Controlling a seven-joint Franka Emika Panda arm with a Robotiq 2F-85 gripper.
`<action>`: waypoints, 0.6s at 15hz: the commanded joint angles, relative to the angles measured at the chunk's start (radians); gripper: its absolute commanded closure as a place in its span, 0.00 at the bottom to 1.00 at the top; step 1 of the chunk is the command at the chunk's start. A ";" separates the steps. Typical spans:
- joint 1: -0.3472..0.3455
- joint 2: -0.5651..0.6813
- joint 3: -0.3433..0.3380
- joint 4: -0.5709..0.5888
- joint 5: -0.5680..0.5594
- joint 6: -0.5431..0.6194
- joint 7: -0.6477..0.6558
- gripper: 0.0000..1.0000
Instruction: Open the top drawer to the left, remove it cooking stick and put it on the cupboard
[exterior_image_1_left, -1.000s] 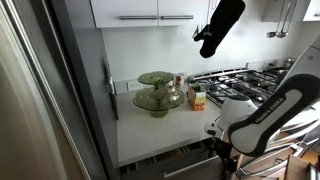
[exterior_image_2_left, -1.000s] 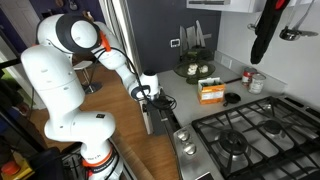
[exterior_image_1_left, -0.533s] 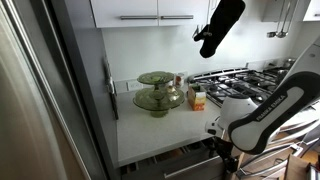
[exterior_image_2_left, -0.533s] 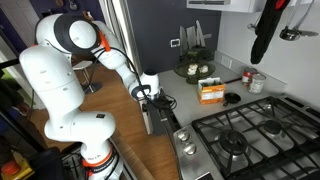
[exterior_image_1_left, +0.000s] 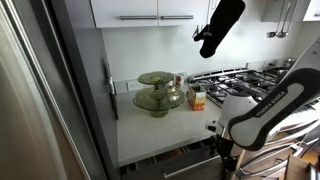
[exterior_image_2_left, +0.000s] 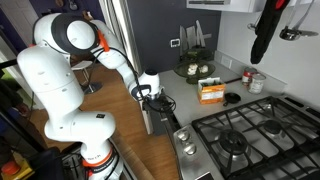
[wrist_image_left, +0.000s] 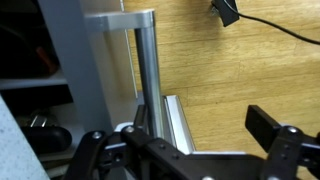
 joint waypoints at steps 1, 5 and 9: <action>-0.011 -0.030 -0.012 -0.014 0.116 0.033 0.027 0.00; -0.020 -0.043 -0.014 -0.015 0.227 0.057 0.011 0.00; -0.028 -0.069 -0.013 -0.012 0.277 0.072 0.022 0.00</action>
